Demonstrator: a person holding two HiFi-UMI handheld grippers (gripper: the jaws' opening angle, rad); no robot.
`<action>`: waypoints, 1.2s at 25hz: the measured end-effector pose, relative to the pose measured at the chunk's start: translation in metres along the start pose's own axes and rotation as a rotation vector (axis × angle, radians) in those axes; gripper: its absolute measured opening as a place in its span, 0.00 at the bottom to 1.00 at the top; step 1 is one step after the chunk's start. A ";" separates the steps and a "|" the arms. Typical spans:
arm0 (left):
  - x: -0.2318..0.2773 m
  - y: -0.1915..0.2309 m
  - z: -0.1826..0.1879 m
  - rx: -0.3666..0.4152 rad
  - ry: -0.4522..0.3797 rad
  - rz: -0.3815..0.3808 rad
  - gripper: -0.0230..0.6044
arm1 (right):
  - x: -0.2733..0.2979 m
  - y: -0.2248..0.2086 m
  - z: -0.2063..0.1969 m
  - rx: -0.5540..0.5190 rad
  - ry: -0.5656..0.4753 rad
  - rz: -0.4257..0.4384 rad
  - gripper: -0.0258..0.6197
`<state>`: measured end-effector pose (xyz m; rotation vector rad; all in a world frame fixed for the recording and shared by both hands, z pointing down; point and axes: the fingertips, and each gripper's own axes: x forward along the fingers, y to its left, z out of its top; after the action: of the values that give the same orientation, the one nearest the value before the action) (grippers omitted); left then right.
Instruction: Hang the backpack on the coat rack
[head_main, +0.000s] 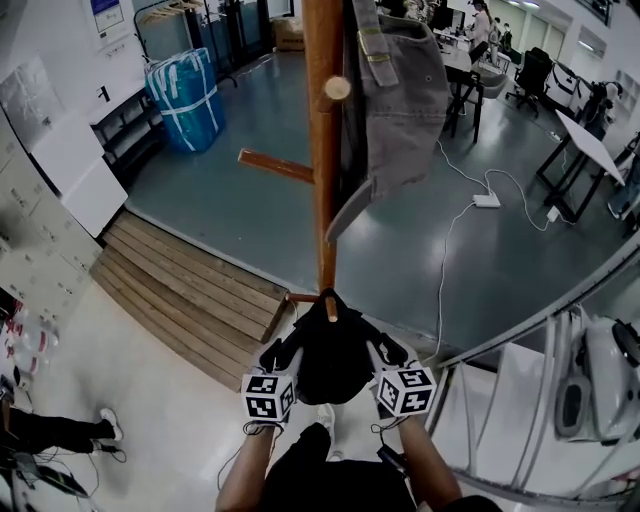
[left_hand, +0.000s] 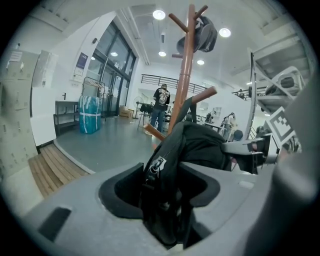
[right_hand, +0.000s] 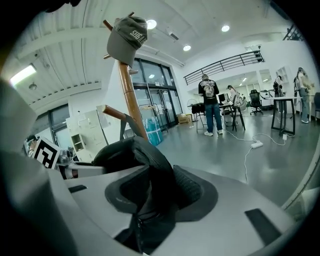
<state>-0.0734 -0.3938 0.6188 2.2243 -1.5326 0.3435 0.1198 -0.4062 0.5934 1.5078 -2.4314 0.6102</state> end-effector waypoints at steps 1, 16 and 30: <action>-0.004 0.001 -0.001 -0.001 -0.004 0.007 0.37 | -0.003 0.000 0.000 0.004 -0.009 -0.001 0.25; -0.122 -0.025 -0.003 0.044 -0.170 0.078 0.27 | -0.097 0.052 -0.018 -0.042 -0.105 0.017 0.13; -0.219 -0.090 -0.034 0.072 -0.222 0.033 0.07 | -0.190 0.115 -0.060 0.019 -0.112 0.084 0.09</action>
<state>-0.0679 -0.1691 0.5383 2.3620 -1.6953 0.1674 0.1014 -0.1819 0.5459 1.4918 -2.5916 0.5812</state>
